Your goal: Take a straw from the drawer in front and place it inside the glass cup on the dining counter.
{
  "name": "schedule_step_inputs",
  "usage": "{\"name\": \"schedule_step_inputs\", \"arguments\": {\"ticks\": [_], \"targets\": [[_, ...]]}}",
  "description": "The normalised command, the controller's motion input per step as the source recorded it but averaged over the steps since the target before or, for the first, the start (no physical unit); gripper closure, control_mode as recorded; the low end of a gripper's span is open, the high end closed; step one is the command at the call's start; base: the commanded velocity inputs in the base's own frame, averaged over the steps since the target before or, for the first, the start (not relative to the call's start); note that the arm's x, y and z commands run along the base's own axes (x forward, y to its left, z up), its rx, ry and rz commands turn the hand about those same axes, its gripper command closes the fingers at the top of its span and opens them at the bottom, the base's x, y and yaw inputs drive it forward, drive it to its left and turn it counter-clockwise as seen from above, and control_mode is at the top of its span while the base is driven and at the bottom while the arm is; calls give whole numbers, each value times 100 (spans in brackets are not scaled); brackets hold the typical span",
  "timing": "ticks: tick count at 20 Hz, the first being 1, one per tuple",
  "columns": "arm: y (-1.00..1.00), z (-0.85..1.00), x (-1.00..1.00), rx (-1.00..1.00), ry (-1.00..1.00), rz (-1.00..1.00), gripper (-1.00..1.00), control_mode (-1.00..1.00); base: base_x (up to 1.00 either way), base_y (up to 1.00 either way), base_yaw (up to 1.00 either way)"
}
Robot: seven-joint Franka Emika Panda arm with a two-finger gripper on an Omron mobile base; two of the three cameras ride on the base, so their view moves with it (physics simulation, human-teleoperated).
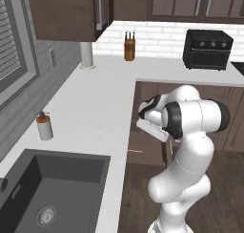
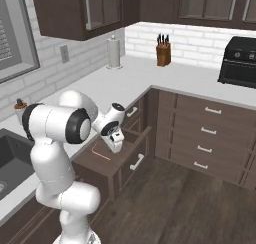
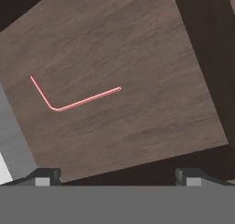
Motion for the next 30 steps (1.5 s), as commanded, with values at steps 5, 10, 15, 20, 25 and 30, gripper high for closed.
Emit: {"name": "schedule_step_inputs", "arguments": {"ticks": [5, 10, 15, 20, 25, 30], "targets": [[0, -50, 6, 0, 1, 0, -100, -100, 0, 0, 0], [0, -50, 16, 0, 4, 0, -100, -100, 0, 0, 0], [-16, -42, 6, -4, 4, 0, -100, -100, 0, 0, 0], [-56, -21, 0, 0, 0, 5, -100, -100, 0, 0, 0], [-90, -3, -1, 0, -5, 15, -100, -100, 0, 0, 0], [-99, 0, -7, 0, -9, 19, -100, -100, 0, 0, 0]]}}
